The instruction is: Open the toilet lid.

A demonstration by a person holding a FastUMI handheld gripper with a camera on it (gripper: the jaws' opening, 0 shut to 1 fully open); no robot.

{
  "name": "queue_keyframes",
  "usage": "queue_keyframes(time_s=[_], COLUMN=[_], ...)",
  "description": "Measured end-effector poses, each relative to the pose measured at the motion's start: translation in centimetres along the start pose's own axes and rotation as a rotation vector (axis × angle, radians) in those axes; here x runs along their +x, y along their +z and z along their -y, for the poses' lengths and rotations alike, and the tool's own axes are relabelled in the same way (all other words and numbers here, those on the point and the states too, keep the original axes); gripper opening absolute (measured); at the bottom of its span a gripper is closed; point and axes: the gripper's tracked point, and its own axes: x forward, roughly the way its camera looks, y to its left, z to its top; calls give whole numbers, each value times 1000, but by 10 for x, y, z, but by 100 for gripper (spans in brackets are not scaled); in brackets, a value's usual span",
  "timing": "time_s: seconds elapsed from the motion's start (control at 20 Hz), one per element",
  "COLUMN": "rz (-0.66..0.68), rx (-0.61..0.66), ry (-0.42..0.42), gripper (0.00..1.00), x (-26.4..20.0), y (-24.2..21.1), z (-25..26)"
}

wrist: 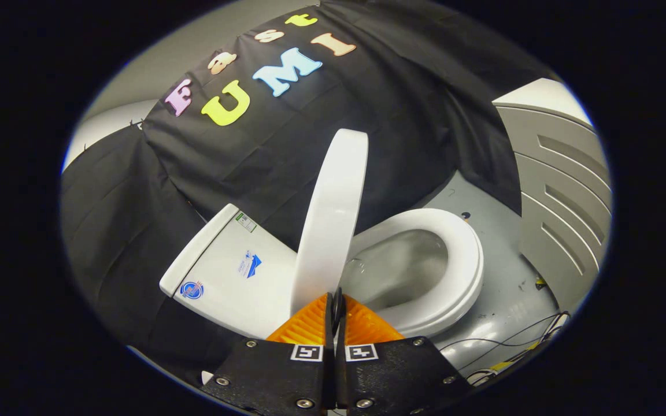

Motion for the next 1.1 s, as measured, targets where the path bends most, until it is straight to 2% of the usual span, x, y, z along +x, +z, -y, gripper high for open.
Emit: queue_keyframes(time_s=[0.65,1.1], rz=[51,132], rx=[-297,-479], ry=[-17,23], gripper=[0,0], x=[-1,9], y=[16,13], z=[-79,-151])
